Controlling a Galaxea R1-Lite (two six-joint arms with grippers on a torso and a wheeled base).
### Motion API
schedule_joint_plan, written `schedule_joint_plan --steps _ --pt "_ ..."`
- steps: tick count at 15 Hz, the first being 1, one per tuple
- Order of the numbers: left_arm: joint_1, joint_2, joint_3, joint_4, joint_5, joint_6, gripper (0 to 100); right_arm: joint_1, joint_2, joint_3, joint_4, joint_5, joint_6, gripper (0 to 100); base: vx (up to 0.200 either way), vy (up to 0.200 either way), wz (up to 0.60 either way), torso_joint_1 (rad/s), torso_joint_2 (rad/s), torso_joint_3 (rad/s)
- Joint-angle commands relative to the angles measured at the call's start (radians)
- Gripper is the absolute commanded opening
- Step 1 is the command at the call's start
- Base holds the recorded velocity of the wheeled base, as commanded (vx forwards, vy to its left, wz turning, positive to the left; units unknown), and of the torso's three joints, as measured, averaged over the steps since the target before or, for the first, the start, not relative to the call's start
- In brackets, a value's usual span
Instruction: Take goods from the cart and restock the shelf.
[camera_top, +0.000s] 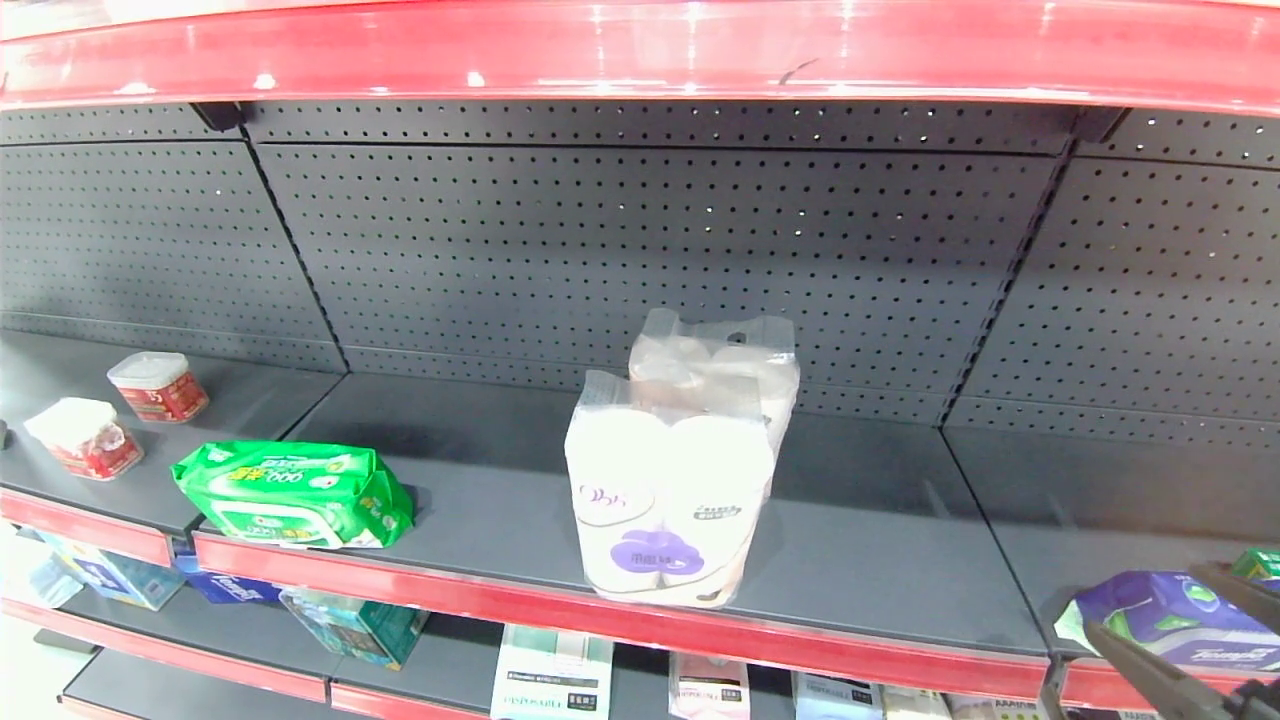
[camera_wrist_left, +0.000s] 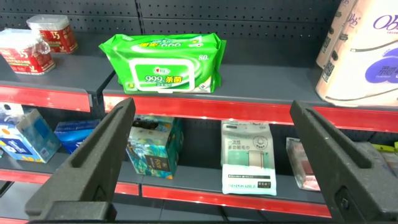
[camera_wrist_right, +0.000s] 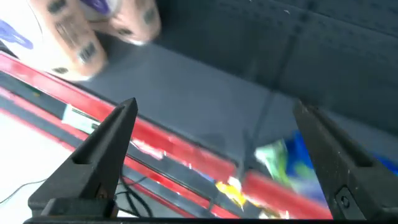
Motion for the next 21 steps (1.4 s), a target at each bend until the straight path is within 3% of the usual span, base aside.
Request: schedule_joint_plan --steps 1,4,7,13,21 --pt "0.0 0.0 0.0 0.0 0.0 0.0 100 -0.043 -0.374 0.005 0.206 -0.043 0.001 100 0.0 0.0 0.0 0.0 0.0 0.0" --pt "0.0 0.0 0.0 0.0 0.0 0.0 100 -0.044 -0.559 0.012 0.296 -0.048 0.009 100 0.0 0.0 0.0 0.0 0.0 0.0" --pt "0.0 0.0 0.0 0.0 0.0 0.0 100 -0.046 -0.829 -0.005 0.562 -0.054 0.017 100 0.0 0.0 0.0 0.0 0.0 0.0" --pt "0.0 0.0 0.0 0.0 0.0 0.0 100 -0.044 -0.831 0.032 0.525 -0.157 0.173 100 0.0 0.0 0.0 0.0 0.0 0.0" --pt "0.0 0.0 0.0 0.0 0.0 0.001 100 -0.044 -0.831 0.032 0.527 -0.161 0.145 100 0.0 0.0 0.0 0.0 0.0 0.0"
